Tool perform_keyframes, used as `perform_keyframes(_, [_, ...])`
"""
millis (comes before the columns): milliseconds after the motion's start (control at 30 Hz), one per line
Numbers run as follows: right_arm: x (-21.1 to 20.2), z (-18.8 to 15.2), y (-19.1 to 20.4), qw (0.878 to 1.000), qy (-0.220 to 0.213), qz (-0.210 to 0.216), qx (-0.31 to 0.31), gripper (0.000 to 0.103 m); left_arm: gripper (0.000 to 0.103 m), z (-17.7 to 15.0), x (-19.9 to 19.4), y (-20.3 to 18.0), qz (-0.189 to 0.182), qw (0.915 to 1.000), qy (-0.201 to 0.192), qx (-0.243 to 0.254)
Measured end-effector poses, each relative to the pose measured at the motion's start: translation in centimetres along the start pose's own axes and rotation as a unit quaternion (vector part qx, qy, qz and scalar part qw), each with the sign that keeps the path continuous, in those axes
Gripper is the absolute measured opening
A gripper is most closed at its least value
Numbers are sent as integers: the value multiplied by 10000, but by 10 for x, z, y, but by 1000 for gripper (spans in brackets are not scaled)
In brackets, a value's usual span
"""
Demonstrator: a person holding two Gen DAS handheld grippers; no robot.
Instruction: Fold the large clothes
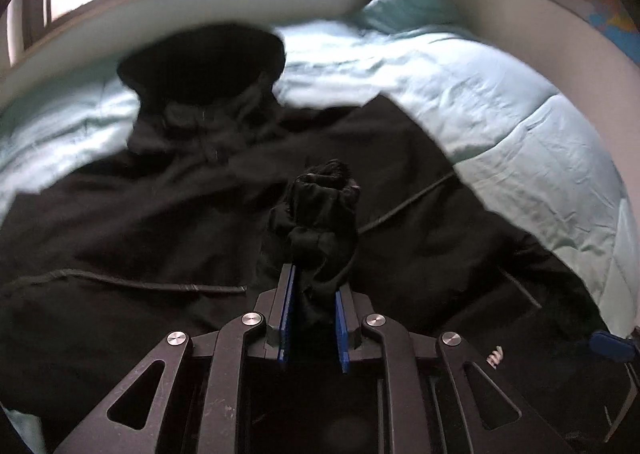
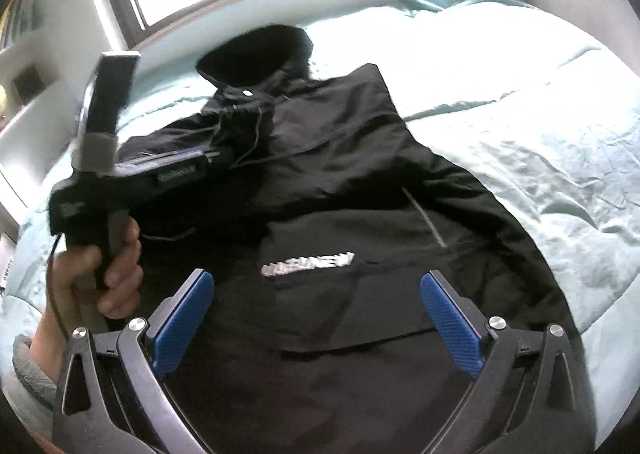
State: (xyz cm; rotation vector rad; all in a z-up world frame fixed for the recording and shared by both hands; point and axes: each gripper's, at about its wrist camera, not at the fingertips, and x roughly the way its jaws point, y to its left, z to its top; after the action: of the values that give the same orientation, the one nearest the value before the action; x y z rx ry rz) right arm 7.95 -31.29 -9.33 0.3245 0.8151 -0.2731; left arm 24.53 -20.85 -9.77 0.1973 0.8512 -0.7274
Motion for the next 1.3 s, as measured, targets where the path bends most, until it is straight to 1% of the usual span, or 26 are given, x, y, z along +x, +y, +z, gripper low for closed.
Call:
perform_keyframes(67, [4,1,-8,9999,139,-52,-3,103,20,-3,7,6,-197,9996,142,-114])
perform_keyframes(100, [5,2,-10,9998,167,-76,-19,103,23,-3,7,9,-271,9994,167,-118])
perform_keyframes(133, [6,4,-12,9998,185,-104,-45,103,30,-3,6,11,-409,9989,212,-119])
perform_keyframes(167, [6,7,-13,9997,185,-124,-66,103,34,-2,4,14,-557,9980,269,-142])
perform_keyframes(200, [5,12,-13,9997,181,-128,-99,103,40,-2,2,18,-845,9954,359,-266])
perform_keyframes(267, [6,21,-13,9997,222,-15,-76,103,41,-2,-8,24,-1523,9862,369,-526])
perform_keyframes(333, [5,34,-9,9997,209,55,-83,103,41,-3,-27,31,-1961,9780,273,-661])
perform_keyframes(400, [7,48,-1,9994,175,266,-169,103,42,-3,-46,34,-1830,9808,128,-655])
perform_keyframes(433, [11,55,4,9988,196,398,-187,103,43,-5,-60,41,-1612,9849,46,-633])
perform_keyframes(467, [17,62,9,9985,227,456,-193,103,44,-5,-67,46,-1470,9870,12,-650])
perform_keyframes(533, [35,79,22,9971,355,634,-227,103,46,-11,-85,63,-1020,9920,-91,-738])
perform_keyframes(633, [71,103,38,9942,563,900,-157,102,47,-24,-108,91,-442,9948,-285,-874])
perform_keyframes(700, [94,113,43,9926,716,985,-31,91,47,-30,-115,110,-277,9942,-282,-1002])
perform_keyframes(733, [108,118,45,9916,818,1003,47,90,47,-33,-119,121,-219,9934,-275,-1096])
perform_keyframes(800, [131,124,47,9890,995,1072,201,80,47,-36,-122,137,-61,9919,-267,-1241])
perform_keyframes(867, [150,126,48,9859,1143,1179,337,80,47,-37,-129,153,111,9898,-334,-1380])
perform_keyframes(933, [167,125,48,9821,1304,1271,484,76,47,-39,-135,167,207,9870,-379,-1548])
perform_keyframes(967, [173,124,49,9792,1367,1401,529,60,47,-40,-134,172,223,9858,-396,-1614])
perform_keyframes(1000, [174,122,50,9793,1358,1412,518,53,47,-40,-135,178,240,9843,-420,-1697])
perform_keyframes(1033, [172,122,51,9813,1286,1357,449,52,47,-41,-136,185,291,9823,-452,-1793])
perform_keyframes(1067, [168,121,54,9836,1186,1316,343,47,47,-40,-135,188,334,9813,-461,-1839])
perform_keyframes(1100, [162,121,58,9861,1048,1273,192,45,47,-40,-135,191,384,9803,-456,-1884])
perform_keyframes(1200, [140,125,65,9922,600,1069,-212,41,47,-39,-132,199,497,9768,-456,-2030])
perform_keyframes(1267, [120,128,67,9939,150,969,-499,39,47,-36,-131,202,641,9739,-527,-2111])
perform_keyframes(1300, [107,131,69,9945,-127,749,-715,38,47,-32,-130,201,733,9732,-561,-2106])
